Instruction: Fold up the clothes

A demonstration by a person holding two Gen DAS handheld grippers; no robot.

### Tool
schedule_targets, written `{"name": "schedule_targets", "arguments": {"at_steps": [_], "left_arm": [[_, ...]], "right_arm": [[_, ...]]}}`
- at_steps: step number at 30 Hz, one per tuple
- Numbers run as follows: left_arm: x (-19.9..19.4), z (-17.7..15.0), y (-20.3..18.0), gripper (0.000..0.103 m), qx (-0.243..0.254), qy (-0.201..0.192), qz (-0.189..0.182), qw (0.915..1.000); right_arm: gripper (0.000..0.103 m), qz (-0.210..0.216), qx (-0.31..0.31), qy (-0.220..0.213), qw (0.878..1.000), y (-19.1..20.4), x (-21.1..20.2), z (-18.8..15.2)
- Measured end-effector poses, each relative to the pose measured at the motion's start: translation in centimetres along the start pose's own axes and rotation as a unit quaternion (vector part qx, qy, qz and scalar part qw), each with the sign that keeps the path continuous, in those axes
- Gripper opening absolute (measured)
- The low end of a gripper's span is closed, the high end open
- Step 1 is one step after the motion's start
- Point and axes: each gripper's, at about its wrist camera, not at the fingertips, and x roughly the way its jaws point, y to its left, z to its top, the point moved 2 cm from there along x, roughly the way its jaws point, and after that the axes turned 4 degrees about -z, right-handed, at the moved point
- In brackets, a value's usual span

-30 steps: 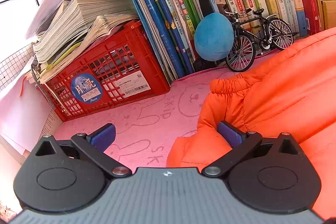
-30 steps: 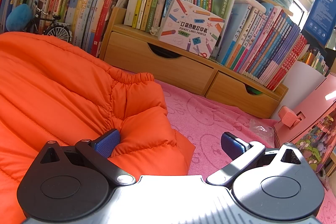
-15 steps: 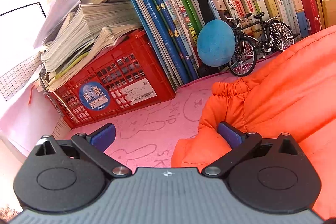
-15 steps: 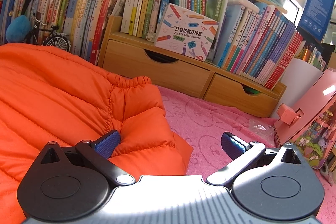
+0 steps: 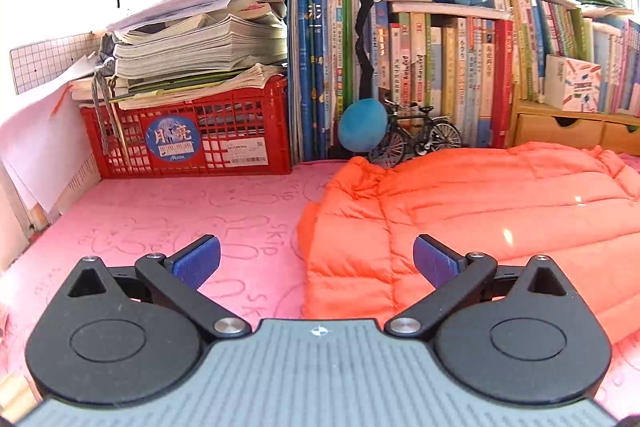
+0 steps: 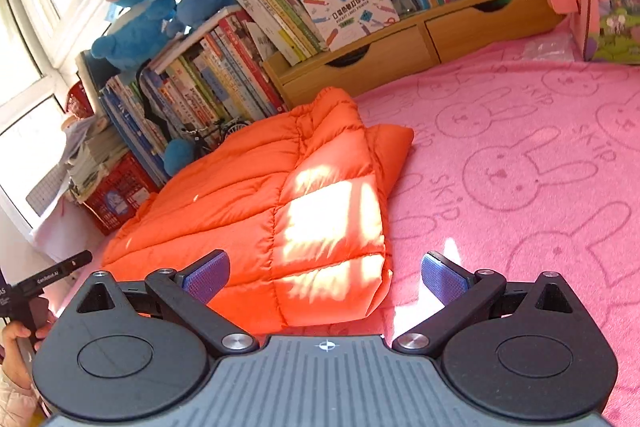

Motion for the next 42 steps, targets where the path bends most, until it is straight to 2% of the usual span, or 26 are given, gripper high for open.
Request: {"name": "schedule_targets", "arguments": {"at_steps": [3,10,12,13,16,18,20,22,24,25,26,27,28,29,30,32,37,39,42], "left_arm": [[-1.7,-1.3,-1.5,0.103,0.006,-0.003,-0.024,0.9997],[-3.7,-3.4,-7.4,0.103,0.115,-0.004,-0.074,0.9907],[-3.7,-3.5,-8.3,0.103,0.100,0.008,-0.100,0.9899],[-3.7,-3.6,-8.8,0.103,0.091,0.015,-0.113,0.9892],[-3.2,-3.2,-8.6,0.103,0.004,0.034,-0.172,0.9846],[-2.2,-2.9,-8.0,0.103,-0.083,0.049,-0.205,0.9740],[-0.9,-2.8,-7.2,0.103,-0.171,0.061,-0.210,0.9608],[0.3,-2.9,-6.3,0.103,-0.247,0.065,-0.199,0.9461],[0.9,-3.1,-5.8,0.103,-0.291,0.064,-0.186,0.9363],[1.1,-3.1,-5.6,0.103,-0.306,0.062,-0.182,0.9324],[0.9,-3.1,-5.5,0.103,-0.303,0.059,-0.176,0.9346],[0.6,-3.1,-5.3,0.103,-0.297,0.054,-0.171,0.9381],[0.2,-3.1,-5.2,0.103,-0.290,0.050,-0.165,0.9414],[-0.1,-3.1,-5.1,0.103,-0.283,0.046,-0.159,0.9447],[-0.4,-3.1,-5.0,0.103,-0.276,0.042,-0.153,0.9479],[-1.3,-3.1,-4.5,0.103,-0.263,0.031,-0.138,0.9544],[-4.4,-2.6,-2.7,0.103,-0.233,-0.019,-0.108,0.9662],[-6.0,-1.7,-2.3,0.103,-0.202,-0.045,-0.093,0.9739],[-8.0,-0.4,-2.5,0.103,-0.154,-0.065,-0.090,0.9819]], "right_arm": [[0.103,0.022,0.037,0.019,0.999,-0.3,1.0,-1.0],[0.103,0.036,0.108,-0.006,0.993,1.5,3.7,-1.3],[0.103,0.033,0.133,-0.016,0.990,1.9,4.1,-1.6],[0.103,0.046,0.151,-0.017,0.987,2.1,4.1,-1.8],[0.103,0.098,0.214,-0.015,0.972,2.7,4.1,-2.6],[0.103,0.107,0.244,-0.020,0.964,3.3,4.7,-2.6],[0.103,0.096,0.253,-0.029,0.962,4.0,5.7,-2.3],[0.103,0.066,0.252,-0.041,0.964,5.2,7.0,-1.8],[0.102,0.024,0.245,-0.051,0.968,6.3,8.2,-1.3],[0.094,0.004,0.243,-0.046,0.969,6.7,8.8,-1.3],[0.076,-0.015,0.241,-0.041,0.970,7.0,9.4,-1.3],[0.065,-0.006,0.257,-0.028,0.966,6.8,9.8,-1.5],[0.049,0.002,0.274,-0.015,0.962,6.5,10.2,-1.7],[0.040,0.016,0.287,-0.010,0.958,6.1,10.2,-1.9],[0.037,0.030,0.299,-0.005,0.954,5.7,10.1,-2.1],[0.026,0.046,0.293,-0.002,0.955,5.3,9.1,-2.3],[0.019,0.084,0.267,0.020,0.960,5.4,6.3,-3.0],[0.018,0.107,0.258,0.036,0.960,5.0,4.9,-3.3],[0.018,0.147,0.258,0.065,0.953,3.8,2.6,-4.1]]}}
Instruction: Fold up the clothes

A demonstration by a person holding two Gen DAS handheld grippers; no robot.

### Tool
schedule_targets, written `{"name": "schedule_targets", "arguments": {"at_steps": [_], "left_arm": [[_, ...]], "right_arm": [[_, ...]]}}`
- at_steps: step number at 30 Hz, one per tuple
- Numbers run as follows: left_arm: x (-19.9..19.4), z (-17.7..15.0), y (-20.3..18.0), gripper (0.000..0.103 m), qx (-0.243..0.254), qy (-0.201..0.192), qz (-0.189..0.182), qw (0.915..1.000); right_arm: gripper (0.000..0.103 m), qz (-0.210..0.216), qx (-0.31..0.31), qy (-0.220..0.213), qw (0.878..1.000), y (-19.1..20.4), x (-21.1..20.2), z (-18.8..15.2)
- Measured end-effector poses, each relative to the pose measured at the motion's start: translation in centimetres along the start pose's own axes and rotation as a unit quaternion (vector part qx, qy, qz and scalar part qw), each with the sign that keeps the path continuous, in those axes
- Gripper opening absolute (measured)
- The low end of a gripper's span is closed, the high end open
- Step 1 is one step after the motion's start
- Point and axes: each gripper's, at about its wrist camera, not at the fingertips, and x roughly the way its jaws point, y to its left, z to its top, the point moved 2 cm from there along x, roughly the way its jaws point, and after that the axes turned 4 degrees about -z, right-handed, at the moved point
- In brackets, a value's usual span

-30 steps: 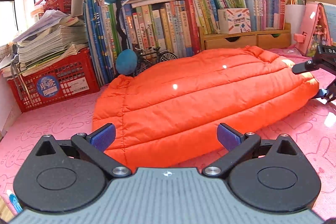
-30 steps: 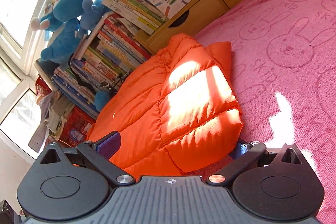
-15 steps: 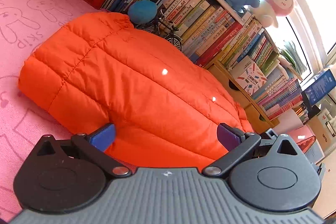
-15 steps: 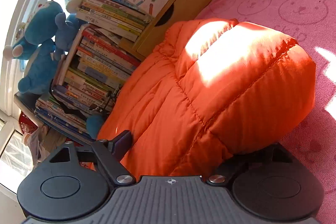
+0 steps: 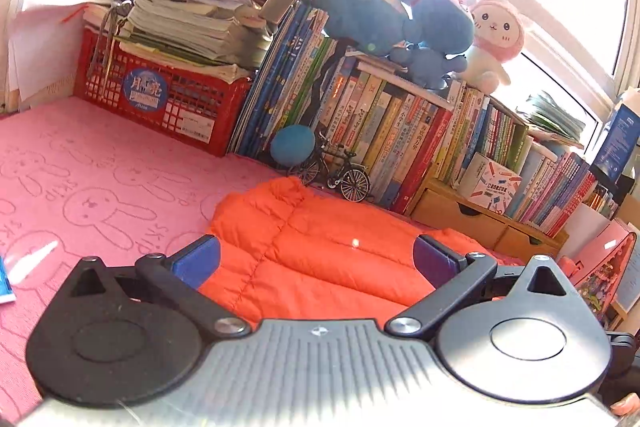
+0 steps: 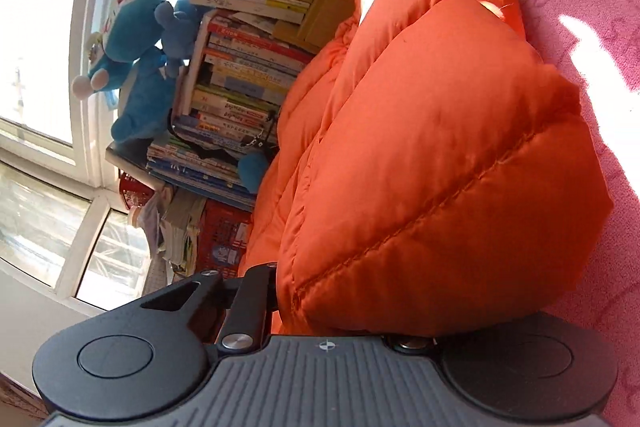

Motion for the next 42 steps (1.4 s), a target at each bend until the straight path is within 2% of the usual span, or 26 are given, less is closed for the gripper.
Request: {"name": "schedule_targets", "arguments": {"at_steps": [4,7,9,11,14,16,18,19,22,23,25,27,29,31,32,34,36,38,42], "left_arm": [[-1.2,0.4,-2.9,0.103,0.078,-0.016,-0.017,0.9967],[-0.6,-0.3,-5.8,0.103,0.148,-0.027,-0.024,0.9884],[1.0,-1.2,-8.0,0.103,0.197,-0.024,-0.009,0.9801],[2.5,-2.0,-9.5,0.103,0.226,-0.009,-0.004,0.9741],[4.4,-3.4,-11.2,0.103,0.265,-0.001,0.003,0.9643],[5.4,-4.4,-11.9,0.103,0.294,-0.004,0.016,0.9557],[6.5,-5.0,-12.4,0.103,0.317,-0.008,0.038,0.9477],[7.0,-5.3,-12.5,0.103,0.329,-0.011,0.054,0.9428],[8.2,-5.6,-12.6,0.103,0.346,-0.009,0.084,0.9346],[8.5,-5.6,-12.5,0.103,0.344,-0.006,0.088,0.9347],[9.0,-5.7,-12.2,0.103,0.340,0.000,0.097,0.9355],[9.5,-5.8,-11.9,0.103,0.335,0.006,0.105,0.9362],[10.1,-6.2,-11.4,0.103,0.342,0.011,0.125,0.9314],[10.8,-6.8,-10.6,0.103,0.352,0.018,0.148,0.9239],[11.1,-7.0,-10.2,0.103,0.351,0.020,0.153,0.9234],[11.5,-7.1,-9.1,0.103,0.341,0.022,0.159,0.9262],[11.8,-7.0,-7.9,0.103,0.323,0.023,0.162,0.9322],[12.2,-6.9,-6.8,0.103,0.327,0.029,0.172,0.9286],[12.7,-6.4,-5.2,0.103,0.331,0.038,0.197,0.9222]], "right_arm": [[0.019,0.028,-0.030,0.043,0.998,-0.8,-3.8,-0.5],[0.026,0.023,-0.051,0.059,0.997,-1.6,-5.6,-0.2],[0.035,0.014,-0.064,0.067,0.996,-2.1,-6.8,0.1],[0.062,-0.023,-0.090,0.068,0.993,-1.8,-7.6,0.1],[0.080,-0.071,-0.182,0.064,0.979,-0.1,-9.7,-1.3],[0.080,-0.121,-0.283,0.043,0.950,1.8,-11.6,-3.3],[0.080,-0.161,-0.376,0.011,0.913,3.9,-13.2,-5.2],[0.080,-0.167,-0.421,-0.017,0.892,5.4,-13.9,-6.0],[0.088,-0.113,-0.501,-0.111,0.851,8.3,-15.4,-7.1],[0.090,-0.096,-0.506,-0.132,0.847,9.0,-15.3,-7.0],[0.090,-0.079,-0.489,-0.168,0.852,11.3,-12.6,-5.8],[0.085,-0.076,-0.468,-0.177,0.862,12.2,-9.4,-4.3],[0.070,-0.093,-0.465,-0.168,0.864,12.7,-5.3,-2.9],[0.061,-0.145,-0.477,-0.153,0.853,12.6,0.3,-1.8],[0.057,-0.162,-0.476,-0.143,0.852,12.3,2.3,-1.6],[0.056,-0.194,-0.476,-0.117,0.850,11.4,5.9,-1.2],[0.056,-0.229,-0.492,-0.105,0.834,10.0,7.9,-1.6],[0.056,-0.248,-0.529,-0.112,0.804,9.2,8.4,-2.3],[0.057,-0.296,-0.564,-0.138,0.758,7.7,7.6,-2.5]]}}
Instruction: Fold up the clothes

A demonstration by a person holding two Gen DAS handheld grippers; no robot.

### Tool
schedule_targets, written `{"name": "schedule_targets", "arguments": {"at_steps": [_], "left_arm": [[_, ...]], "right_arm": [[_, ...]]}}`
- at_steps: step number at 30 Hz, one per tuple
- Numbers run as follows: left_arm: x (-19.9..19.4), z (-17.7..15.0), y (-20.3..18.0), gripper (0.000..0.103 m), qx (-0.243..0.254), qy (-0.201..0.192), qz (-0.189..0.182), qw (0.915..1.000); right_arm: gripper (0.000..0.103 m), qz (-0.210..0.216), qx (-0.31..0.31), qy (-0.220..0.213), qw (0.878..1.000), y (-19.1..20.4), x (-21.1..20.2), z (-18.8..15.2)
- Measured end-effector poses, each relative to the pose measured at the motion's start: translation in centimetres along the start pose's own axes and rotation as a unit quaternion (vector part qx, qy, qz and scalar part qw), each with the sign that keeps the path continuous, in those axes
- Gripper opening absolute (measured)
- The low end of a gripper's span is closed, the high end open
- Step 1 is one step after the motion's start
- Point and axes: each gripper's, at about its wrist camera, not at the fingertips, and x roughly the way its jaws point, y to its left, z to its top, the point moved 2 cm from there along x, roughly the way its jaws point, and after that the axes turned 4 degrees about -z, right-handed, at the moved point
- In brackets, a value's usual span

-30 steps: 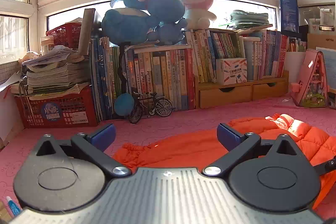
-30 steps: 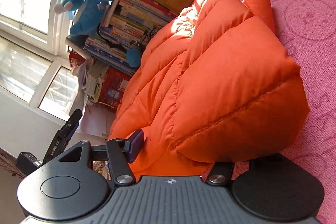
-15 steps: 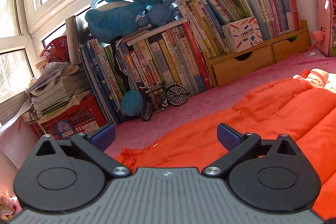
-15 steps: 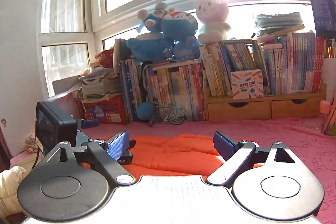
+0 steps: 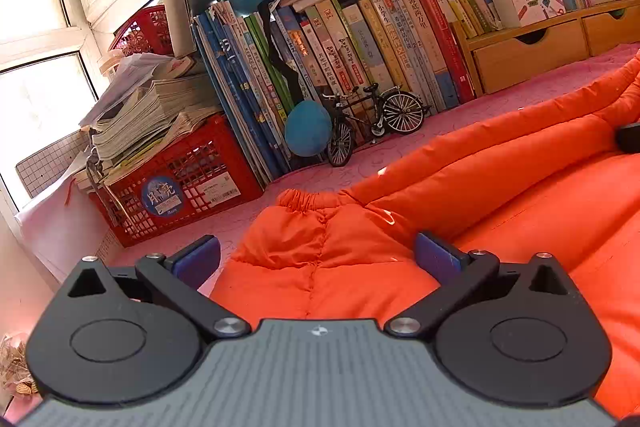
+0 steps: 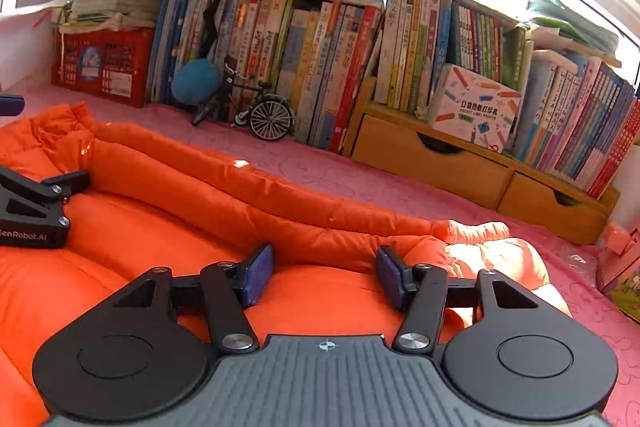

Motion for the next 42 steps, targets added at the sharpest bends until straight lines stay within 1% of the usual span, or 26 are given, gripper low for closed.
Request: {"name": "schedule_targets", "arguments": {"at_steps": [1,3,4,6,10,12,15,16,18,20,21,22,23,24,25,26,27,29,32,35,39,42], "left_arm": [[0.3,-0.1,0.4,0.103,0.000,0.005,0.005,1.0000],[0.8,-0.4,1.1,0.103,0.004,0.013,0.026,0.9996],[1.1,-0.5,1.5,0.103,0.002,0.020,0.029,0.9994],[1.6,-0.7,2.5,0.103,-0.011,0.036,0.023,0.9990],[2.2,-1.1,3.3,0.103,-0.018,0.054,0.028,0.9980],[2.5,-1.2,3.5,0.103,-0.021,0.062,0.028,0.9975],[2.7,-1.2,3.4,0.103,-0.021,0.067,0.025,0.9972],[2.7,-1.2,3.4,0.103,-0.021,0.069,0.025,0.9971],[2.9,-1.2,3.4,0.103,-0.021,0.072,0.023,0.9969],[3.0,-1.3,3.6,0.103,-0.025,0.075,0.019,0.9967],[3.1,-1.3,3.6,0.103,-0.027,0.076,0.018,0.9966],[3.1,-1.3,3.7,0.103,-0.028,0.078,0.016,0.9965],[3.1,-1.3,3.7,0.103,-0.029,0.079,0.015,0.9963],[3.1,-1.3,3.7,0.103,-0.030,0.079,0.014,0.9963],[3.1,-1.3,3.7,0.103,-0.029,0.079,0.015,0.9963],[3.1,-1.3,3.7,0.103,-0.029,0.079,0.015,0.9963],[3.1,-1.3,3.7,0.103,-0.029,0.079,0.015,0.9963],[3.1,-1.3,3.7,0.103,-0.029,0.079,0.016,0.9964],[3.1,-1.2,3.7,0.103,-0.030,0.079,0.015,0.9963],[3.1,-1.2,3.8,0.103,-0.032,0.079,0.014,0.9963],[3.1,-1.2,3.8,0.103,-0.034,0.078,0.013,0.9963],[2.7,-0.9,3.9,0.103,-0.034,0.080,0.016,0.9961]], "right_arm": [[0.058,-0.010,0.013,0.006,1.000,-1.0,0.1,-0.3],[0.060,-0.030,0.042,0.019,0.998,-3.2,0.4,-1.0],[0.060,-0.042,0.057,0.025,0.997,-4.3,0.6,-1.4],[0.060,-0.052,0.073,0.033,0.995,-5.6,0.6,-1.8],[0.060,-0.088,0.079,0.042,0.992,-6.5,0.8,-2.2],[0.060,-0.093,0.090,0.049,0.990,-7.0,1.1,-2.3],[0.066,-0.099,0.107,0.066,0.987,-7.5,2.1,-2.2],[0.070,-0.103,0.114,0.071,0.986,-7.6,2.3,-2.2],[0.071,-0.107,0.121,0.067,0.985,-7.7,2.1,-2.2],[0.067,-0.111,0.132,0.048,0.984,-7.5,0.5,-2.3],[0.064,-0.102,0.147,0.037,0.983,-7.3,-0.8,-2.3],[0.056,-0.093,0.162,0.025,0.982,-7.1,-2.1,-2.4],[0.047,-0.070,0.178,0.011,0.981,-6.7,-3.7,-2.4],[0.042,-0.047,0.194,-0.002,0.980,-6.3,-5.4,-2.4],[0.033,-0.014,0.203,-0.019,0.979,-5.3,-7.4,-2.4],[0.026,0.008,0.202,-0.034,0.979,-4.3,-8.9,-2.2],[0.025,0.029,0.201,-0.048,0.978,-3.3,-10.4,-2.1],[0.017,0.057,0.177,-0.068,0.980,-0.7,-12.6,-1.9],[0.012,0.105,0.163,-0.059,0.979,2.4,-14.0,-1.9],[0.009,0.114,0.153,-0.018,0.982,4.5,-13.1,-2.7],[0.005,0.088,0.150,0.013,0.985,5.3,-12.6,-4.6],[0.004,0.086,0.160,0.029,0.983,5.8,-12.1,-5.9]]}}
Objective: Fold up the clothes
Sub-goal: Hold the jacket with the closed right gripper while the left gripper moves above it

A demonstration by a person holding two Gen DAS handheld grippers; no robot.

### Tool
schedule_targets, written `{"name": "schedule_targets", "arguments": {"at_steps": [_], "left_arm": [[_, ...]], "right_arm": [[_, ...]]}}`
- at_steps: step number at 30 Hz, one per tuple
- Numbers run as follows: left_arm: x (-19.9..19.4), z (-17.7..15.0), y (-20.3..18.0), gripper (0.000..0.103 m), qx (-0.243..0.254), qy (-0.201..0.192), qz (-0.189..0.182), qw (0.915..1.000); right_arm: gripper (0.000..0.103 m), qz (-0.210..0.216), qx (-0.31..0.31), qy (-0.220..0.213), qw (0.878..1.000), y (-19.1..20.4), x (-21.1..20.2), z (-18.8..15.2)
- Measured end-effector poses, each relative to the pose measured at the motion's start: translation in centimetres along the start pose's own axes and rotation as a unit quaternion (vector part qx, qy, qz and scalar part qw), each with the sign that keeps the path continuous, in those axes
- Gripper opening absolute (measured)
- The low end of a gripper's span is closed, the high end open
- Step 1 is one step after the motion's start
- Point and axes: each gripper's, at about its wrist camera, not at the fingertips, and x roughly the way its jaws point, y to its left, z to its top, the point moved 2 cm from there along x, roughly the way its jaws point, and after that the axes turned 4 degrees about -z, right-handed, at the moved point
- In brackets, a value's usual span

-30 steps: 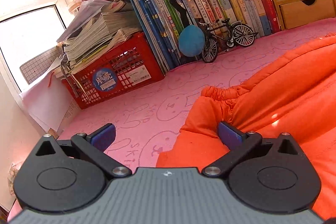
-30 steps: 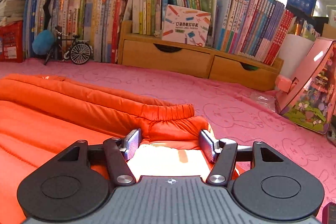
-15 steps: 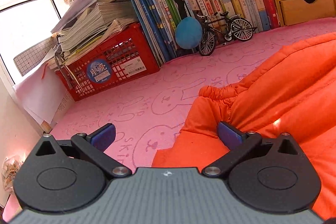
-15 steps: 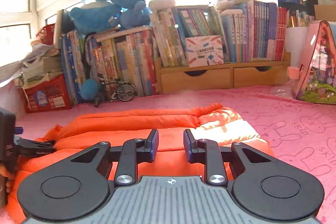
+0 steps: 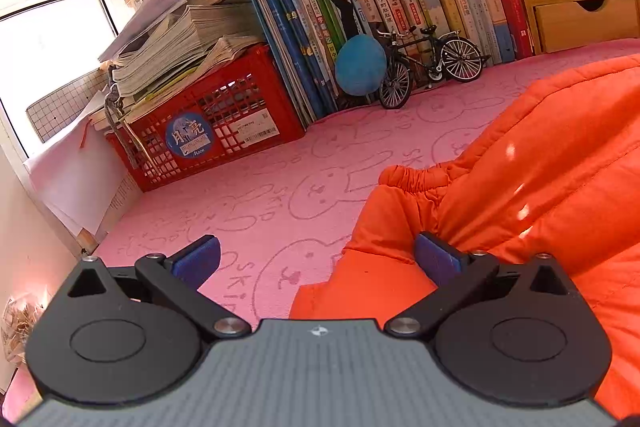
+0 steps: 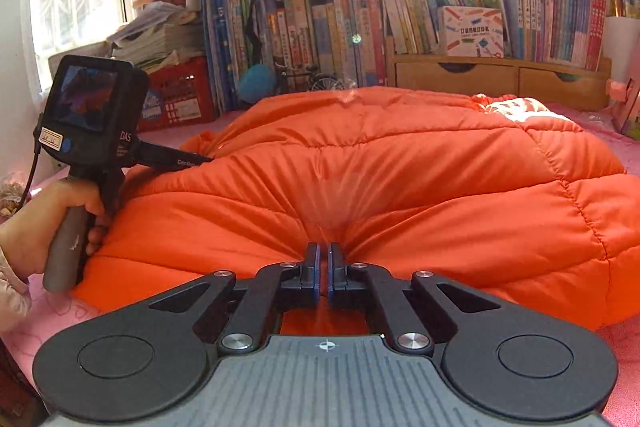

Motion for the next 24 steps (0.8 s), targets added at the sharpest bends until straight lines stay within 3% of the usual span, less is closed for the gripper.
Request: {"name": "schedule_targets", "arguments": {"at_steps": [1,6,9,11,12,14,16,21,24], "left_arm": [[-0.2,0.1,0.0,0.103,0.001,0.001,0.002,1.0000],[-8.5,1.6,-0.4,0.101,0.025,-0.087,-0.082,0.9925],[-13.1,2.0,-1.8,0.103,0.061,-0.107,-0.199,0.9724],[-14.5,1.7,-4.2,0.103,0.107,-0.098,-0.251,0.9570],[-14.7,1.5,-5.6,0.103,0.133,-0.095,-0.253,0.9534],[-13.6,1.0,-8.0,0.103,0.178,-0.092,-0.219,0.9550],[-11.0,0.9,-9.3,0.103,0.190,-0.067,-0.211,0.9566],[-7.4,3.2,-8.4,0.103,0.118,-0.005,-0.249,0.9612],[-5.9,4.5,-8.1,0.103,0.097,0.011,-0.241,0.9657]], "right_arm": [[0.004,-0.006,-0.005,-0.001,1.000,0.2,0.1,-0.2],[0.004,-0.010,0.004,-0.003,1.000,0.1,0.2,-0.7],[0.004,-0.005,0.011,-0.003,1.000,-0.2,0.2,-0.8],[0.004,-0.004,0.012,-0.005,1.000,-0.3,0.1,-0.9],[0.004,-0.003,0.013,-0.005,1.000,-0.3,0.1,-0.9],[0.004,-0.001,0.017,-0.005,1.000,-0.4,0.2,-0.9],[0.004,0.003,0.022,-0.005,1.000,-0.6,0.2,-1.0],[0.004,0.014,0.040,-0.003,0.999,-1.2,0.3,-1.1],[0.004,0.018,0.044,-0.003,0.999,-1.4,0.3,-1.3]]}}
